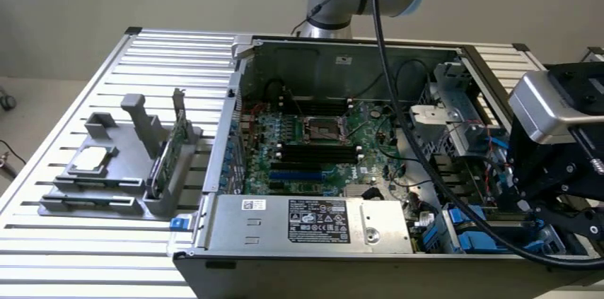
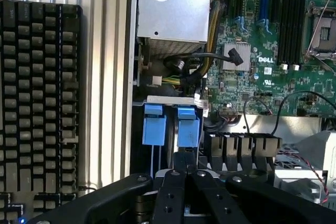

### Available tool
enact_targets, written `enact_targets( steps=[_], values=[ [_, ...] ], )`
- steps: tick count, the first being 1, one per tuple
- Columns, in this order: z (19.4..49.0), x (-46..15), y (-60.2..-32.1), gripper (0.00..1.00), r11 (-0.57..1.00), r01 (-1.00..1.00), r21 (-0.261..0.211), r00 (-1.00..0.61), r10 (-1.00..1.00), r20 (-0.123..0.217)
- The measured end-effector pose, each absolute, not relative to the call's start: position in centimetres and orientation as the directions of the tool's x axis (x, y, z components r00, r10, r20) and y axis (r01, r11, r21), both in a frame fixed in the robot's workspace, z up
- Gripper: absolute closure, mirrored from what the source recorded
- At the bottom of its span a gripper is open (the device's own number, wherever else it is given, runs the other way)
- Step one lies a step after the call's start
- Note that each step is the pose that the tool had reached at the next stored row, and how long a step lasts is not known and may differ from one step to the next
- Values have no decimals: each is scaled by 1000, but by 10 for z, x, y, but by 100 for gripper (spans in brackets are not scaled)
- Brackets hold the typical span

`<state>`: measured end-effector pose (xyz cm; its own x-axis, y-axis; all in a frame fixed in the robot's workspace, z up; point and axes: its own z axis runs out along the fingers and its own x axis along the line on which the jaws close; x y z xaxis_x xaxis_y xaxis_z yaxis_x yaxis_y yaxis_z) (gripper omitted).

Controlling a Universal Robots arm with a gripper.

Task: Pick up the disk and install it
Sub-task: 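Insert the disk into the insertion slot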

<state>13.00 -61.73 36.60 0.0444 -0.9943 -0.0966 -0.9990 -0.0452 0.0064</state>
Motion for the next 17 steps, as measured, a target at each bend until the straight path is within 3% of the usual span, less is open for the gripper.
enact_targets(
  steps=[17],
  values=[
    [335,139,-611,89,-45,-999,6,45,-994,-98]
  ],
)
